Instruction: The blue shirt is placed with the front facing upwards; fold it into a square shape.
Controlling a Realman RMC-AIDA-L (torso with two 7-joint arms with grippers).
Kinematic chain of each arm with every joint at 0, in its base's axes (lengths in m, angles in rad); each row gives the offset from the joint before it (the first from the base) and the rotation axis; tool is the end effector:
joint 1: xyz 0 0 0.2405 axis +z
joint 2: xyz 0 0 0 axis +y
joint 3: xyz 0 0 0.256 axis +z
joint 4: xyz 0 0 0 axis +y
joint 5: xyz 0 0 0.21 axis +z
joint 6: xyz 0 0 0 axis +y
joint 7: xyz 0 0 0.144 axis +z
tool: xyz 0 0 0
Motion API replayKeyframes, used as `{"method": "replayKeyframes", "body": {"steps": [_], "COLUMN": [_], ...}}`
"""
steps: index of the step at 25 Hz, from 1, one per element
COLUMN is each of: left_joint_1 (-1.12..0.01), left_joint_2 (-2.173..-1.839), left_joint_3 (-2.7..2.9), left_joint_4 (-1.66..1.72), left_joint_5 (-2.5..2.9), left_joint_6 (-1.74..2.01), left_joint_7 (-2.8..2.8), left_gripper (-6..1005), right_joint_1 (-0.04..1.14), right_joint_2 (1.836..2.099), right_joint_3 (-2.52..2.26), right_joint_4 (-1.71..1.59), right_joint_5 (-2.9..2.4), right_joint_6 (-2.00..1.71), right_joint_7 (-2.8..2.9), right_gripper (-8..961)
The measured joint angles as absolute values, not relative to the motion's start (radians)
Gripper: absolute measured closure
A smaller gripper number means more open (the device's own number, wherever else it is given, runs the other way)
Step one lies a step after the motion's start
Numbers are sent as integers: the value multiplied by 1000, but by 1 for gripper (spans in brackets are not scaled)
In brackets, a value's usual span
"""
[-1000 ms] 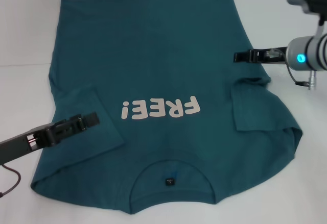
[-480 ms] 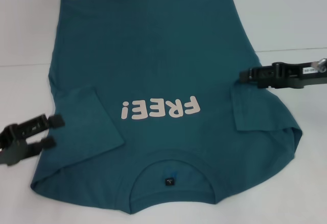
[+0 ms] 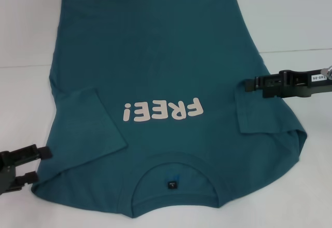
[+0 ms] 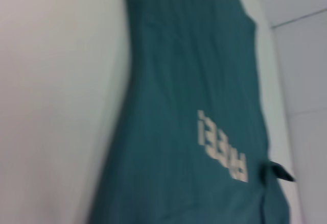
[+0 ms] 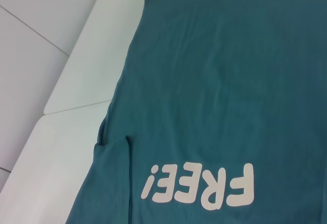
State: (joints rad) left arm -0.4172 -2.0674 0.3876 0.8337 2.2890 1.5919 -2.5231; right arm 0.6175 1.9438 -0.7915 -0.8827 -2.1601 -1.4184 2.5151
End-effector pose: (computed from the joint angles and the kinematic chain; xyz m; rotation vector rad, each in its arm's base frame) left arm -0.3379 0.2966 0.0557 -1.8245 -2.1434 -0.7312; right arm 0.2532 0.3943 0.0772 -2.2169 1.6421 0.4774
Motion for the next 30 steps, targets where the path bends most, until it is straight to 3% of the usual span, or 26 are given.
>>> {"method": "replayKeyframes", "body": {"steps": [7, 30], "left_joint_1": [-412, -411], "left_joint_2": [-2086, -2084], "left_joint_3": [389, 396], "left_joint_4": [816, 761], "left_joint_5": [2290, 2317], "left_joint_6": [1445, 1363], "left_joint_7": [-2517, -2461], "left_gripper": [85, 85], "right_joint_1": [618, 618], "right_joint_2": [1947, 1944], "right_joint_3": [-789, -751], "right_joint_4": [-882, -868], "right_joint_5": [-2157, -2154], "right_joint_6": [-1410, -1410], "right_joint_7": [2508, 2505], "right_gripper": [151, 151]}}
